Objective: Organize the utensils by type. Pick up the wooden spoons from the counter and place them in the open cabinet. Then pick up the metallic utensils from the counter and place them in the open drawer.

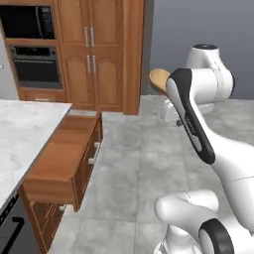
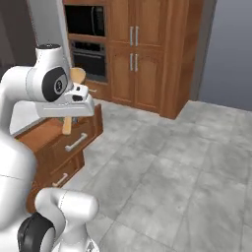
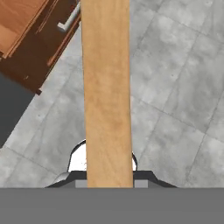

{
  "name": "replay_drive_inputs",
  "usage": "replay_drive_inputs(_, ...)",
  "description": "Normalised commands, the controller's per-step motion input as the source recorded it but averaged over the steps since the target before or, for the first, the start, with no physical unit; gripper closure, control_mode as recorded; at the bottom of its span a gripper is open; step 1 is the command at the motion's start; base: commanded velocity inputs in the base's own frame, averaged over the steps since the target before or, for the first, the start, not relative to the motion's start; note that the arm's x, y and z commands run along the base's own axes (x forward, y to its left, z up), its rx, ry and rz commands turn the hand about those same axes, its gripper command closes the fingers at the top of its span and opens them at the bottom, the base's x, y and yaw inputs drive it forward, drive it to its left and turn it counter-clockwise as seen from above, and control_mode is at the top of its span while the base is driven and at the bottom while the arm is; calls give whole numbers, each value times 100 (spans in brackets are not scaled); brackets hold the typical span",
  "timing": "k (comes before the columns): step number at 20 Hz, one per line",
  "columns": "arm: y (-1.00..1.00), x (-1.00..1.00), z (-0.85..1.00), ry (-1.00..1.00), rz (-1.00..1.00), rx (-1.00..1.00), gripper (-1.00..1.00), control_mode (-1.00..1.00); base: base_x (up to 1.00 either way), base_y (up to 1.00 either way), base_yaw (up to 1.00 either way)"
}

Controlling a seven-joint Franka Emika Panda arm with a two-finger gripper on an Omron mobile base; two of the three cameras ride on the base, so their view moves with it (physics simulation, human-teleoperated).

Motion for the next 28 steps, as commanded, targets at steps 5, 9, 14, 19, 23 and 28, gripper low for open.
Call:
replay_drive_inputs(5,0,0,0,0,0,0,100,100,-44,0,-72)
replay_drive_inputs(9,0,0,0,0,0,0,100,100,-13,5,-63)
replay_drive_inputs(14,0,0,0,0,0,0,100,100,-31,0,-56)
replay_drive_inputs(19,0,0,0,0,0,0,100,100,-35,0,-54)
replay_drive_inputs(23,0,0,0,0,0,0,100,100,-29,0,-55)
replay_drive_inputs(28,0,0,0,0,0,0,100,100,-25,-2,-53)
